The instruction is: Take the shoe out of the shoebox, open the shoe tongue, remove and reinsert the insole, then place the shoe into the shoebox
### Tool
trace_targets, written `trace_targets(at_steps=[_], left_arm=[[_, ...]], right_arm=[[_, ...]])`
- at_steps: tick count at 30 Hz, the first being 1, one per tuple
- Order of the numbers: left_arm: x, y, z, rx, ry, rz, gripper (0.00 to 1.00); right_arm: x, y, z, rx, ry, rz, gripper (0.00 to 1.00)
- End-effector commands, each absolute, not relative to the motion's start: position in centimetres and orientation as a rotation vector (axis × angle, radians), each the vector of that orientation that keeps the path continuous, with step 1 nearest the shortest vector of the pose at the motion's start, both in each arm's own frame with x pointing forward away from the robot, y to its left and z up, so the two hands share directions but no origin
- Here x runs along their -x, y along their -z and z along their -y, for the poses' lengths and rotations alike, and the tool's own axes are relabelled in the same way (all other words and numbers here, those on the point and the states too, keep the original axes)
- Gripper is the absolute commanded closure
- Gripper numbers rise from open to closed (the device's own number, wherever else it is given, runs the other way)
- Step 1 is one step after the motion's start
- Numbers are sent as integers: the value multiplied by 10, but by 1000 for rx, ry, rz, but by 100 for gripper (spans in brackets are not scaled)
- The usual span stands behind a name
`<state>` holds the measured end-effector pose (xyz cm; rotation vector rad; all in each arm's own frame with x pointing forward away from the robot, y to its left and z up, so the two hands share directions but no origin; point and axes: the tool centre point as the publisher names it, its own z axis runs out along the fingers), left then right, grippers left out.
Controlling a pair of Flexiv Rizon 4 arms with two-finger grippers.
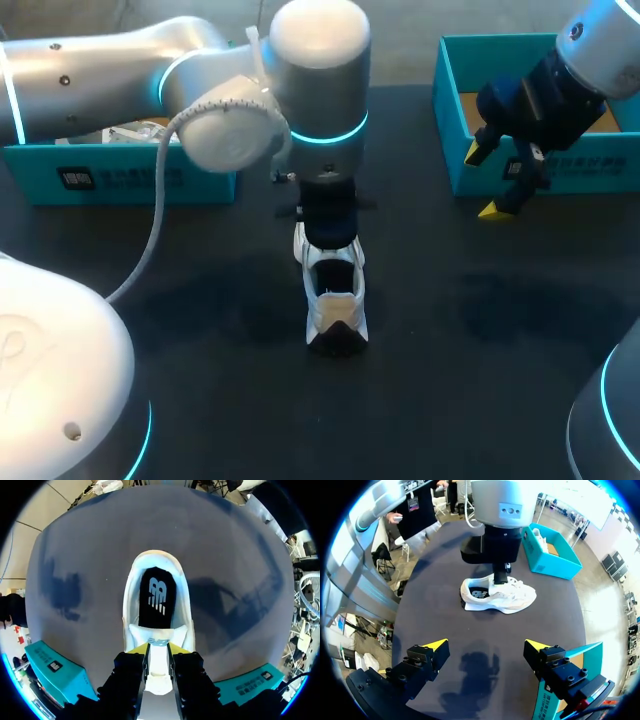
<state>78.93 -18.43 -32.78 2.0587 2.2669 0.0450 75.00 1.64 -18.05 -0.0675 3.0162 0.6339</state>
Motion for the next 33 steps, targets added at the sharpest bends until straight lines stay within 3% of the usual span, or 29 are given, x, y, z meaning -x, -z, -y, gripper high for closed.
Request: trace_targets(at_steps=[1, 9, 18, 22, 23, 24, 33], left_arm=[[-785, 329, 182, -2057, -28, -2252, 80], [-784, 334, 182, -2037, -15, -2266, 85], [-784, 324, 182, -1942, 4, -2310, 83], [-790, 307, 174, -1776, -50, -2417, 63], [-790, 302, 170, -1736, -81, -2433, 46], [-789, 297, 166, -1690, -58, -2459, 0], [-789, 297, 166, -1690, -58, -2459, 0]], right_arm=[[-751, 181, -17, 66, -630, -3019, 0], [-751, 181, -17, 66, -630, -3019, 0], [-751, 181, -17, 66, -630, -3019, 0], [-751, 181, -17, 66, -630, -3019, 0], [-751, 181, -17, 66, -630, -3019, 0], [-751, 181, -17, 66, -630, -3019, 0], [-751, 181, -17, 66, -630, -3019, 0]])
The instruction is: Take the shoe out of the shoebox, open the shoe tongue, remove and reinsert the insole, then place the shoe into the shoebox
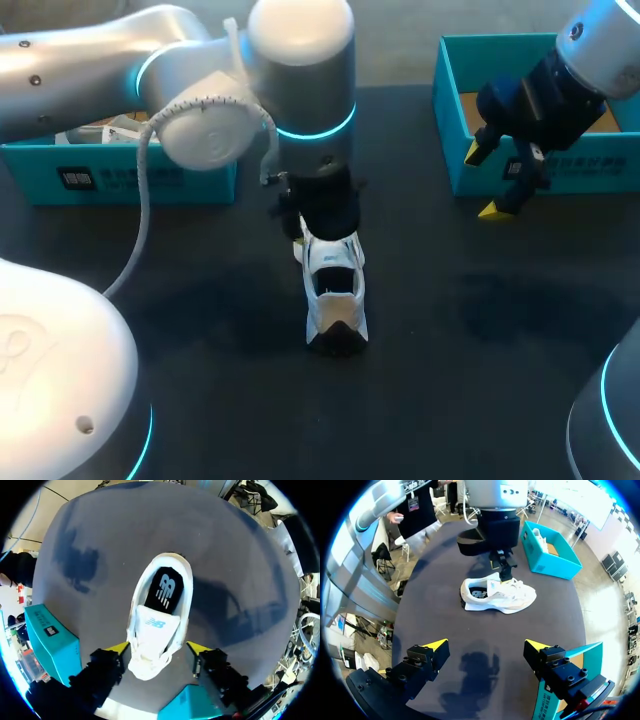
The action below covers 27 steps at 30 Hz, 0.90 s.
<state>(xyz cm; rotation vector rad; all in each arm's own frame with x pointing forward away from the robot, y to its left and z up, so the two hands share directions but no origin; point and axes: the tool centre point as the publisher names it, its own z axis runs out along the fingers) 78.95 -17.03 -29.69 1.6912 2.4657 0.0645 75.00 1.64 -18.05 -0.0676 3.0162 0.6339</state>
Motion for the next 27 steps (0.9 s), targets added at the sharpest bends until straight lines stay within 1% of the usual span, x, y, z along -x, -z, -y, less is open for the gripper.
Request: trace_targets(at_steps=[1, 7, 12, 17, 22, 27], left_arm=[[-789, 297, 166, -1690, -58, -2459, 0], [-789, 297, 166, -1690, -58, -2459, 0], [-780, 297, 168, -1374, 26, -2733, 0], [-766, 293, 163, -1129, 80, -2841, 0], [-755, 287, 161, -751, 76, -2939, 0], [-739, 281, 156, -520, 154, -2994, 0]], right_arm=[[-751, 181, -17, 66, -630, -3019, 0], [-751, 181, -17, 66, -630, -3019, 0], [-751, 181, -17, 66, -630, -3019, 0], [-751, 181, -17, 66, -630, -3019, 0], [-751, 181, -17, 66, -630, -3019, 0], [-751, 181, -17, 66, -630, -3019, 0]])
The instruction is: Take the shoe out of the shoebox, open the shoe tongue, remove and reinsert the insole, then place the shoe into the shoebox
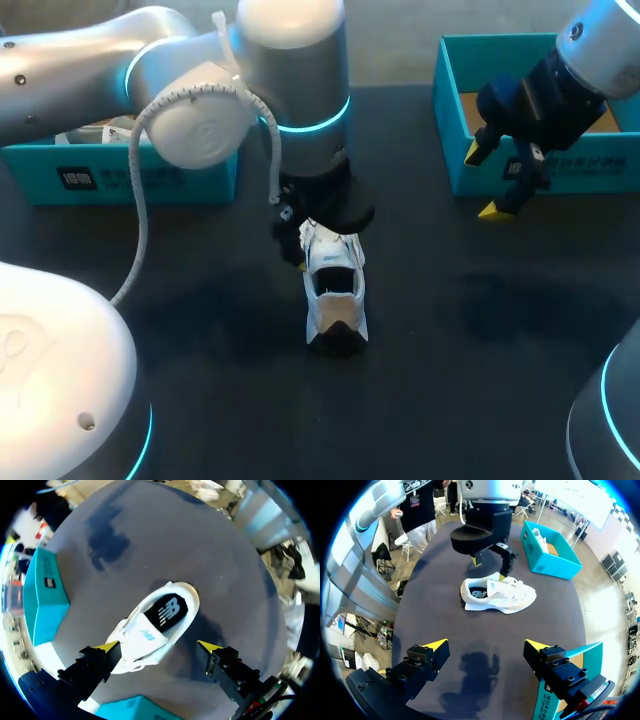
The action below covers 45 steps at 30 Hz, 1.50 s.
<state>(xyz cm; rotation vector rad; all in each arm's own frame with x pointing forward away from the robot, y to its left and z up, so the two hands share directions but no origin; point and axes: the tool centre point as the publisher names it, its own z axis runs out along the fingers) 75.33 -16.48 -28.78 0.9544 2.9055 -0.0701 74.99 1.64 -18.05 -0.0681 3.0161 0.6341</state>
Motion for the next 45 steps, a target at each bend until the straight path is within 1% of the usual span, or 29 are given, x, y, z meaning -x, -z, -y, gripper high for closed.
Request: trace_targets(at_steps=[1, 5, 10, 17, 28, 32, 40, 45], left_arm=[[-735, 281, 155, -490, 160, -2999, 0], [-719, 286, 152, -281, 111, -2971, 0], [-701, 291, 151, -149, 142, -3014, 0], [-678, 298, 157, -155, 213, -2998, 0], [-664, 317, 168, -125, 306, -3003, 0], [-663, 331, 168, -59, 373, -3013, 0], [-659, 361, 180, 50, 365, -3003, 0], [-659, 371, 189, 77, 361, -3008, 0]], right_arm=[[-751, 181, -17, 66, -630, -3019, 0], [-751, 181, -17, 66, -630, -3019, 0], [-751, 181, -17, 66, -630, -3019, 0], [-751, 181, -17, 66, -630, -3019, 0], [-751, 181, -17, 66, -630, -3019, 0], [-751, 181, -17, 66, -630, -3019, 0], [-751, 181, -17, 66, -630, -3019, 0], [-751, 181, -17, 66, -630, -3019, 0]])
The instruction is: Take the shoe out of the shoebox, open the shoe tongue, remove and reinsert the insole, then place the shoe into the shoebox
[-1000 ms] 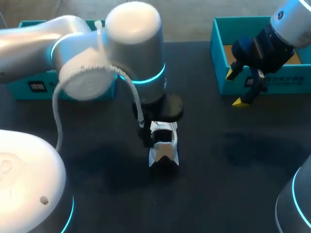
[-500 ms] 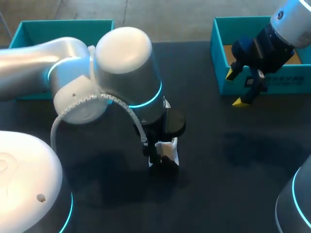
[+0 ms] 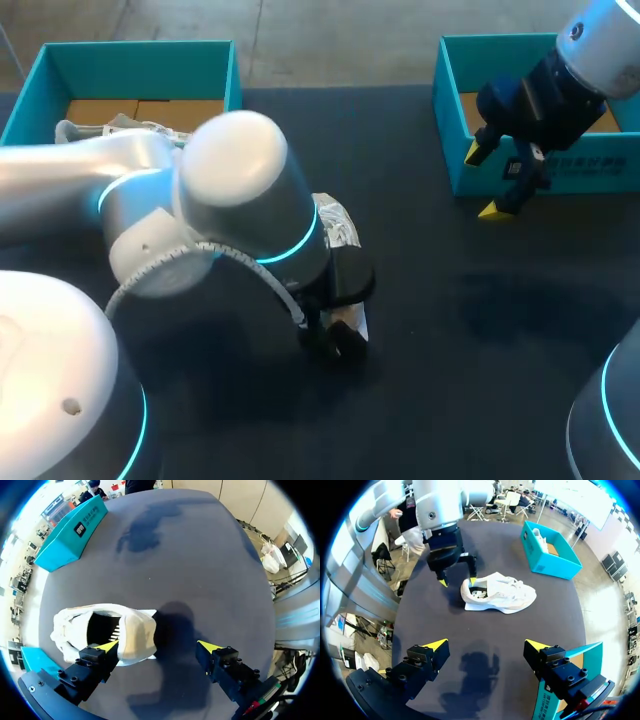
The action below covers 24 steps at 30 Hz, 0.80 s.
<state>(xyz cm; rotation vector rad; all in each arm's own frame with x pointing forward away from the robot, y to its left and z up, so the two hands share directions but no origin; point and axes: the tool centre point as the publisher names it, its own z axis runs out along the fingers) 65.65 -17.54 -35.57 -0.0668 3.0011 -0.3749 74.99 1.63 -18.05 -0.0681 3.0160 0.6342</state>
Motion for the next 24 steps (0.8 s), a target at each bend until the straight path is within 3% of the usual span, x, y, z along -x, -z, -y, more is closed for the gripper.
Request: trace_targets(at_steps=[1, 24], left_arm=[[-659, 372, 189, 78, 360, -3009, 0], [-678, 380, 195, 78, 167, -3051, 0]], right_arm=[[-751, 181, -17, 66, -630, -3019, 0], [-751, 181, -17, 66, -630, -3019, 0]])
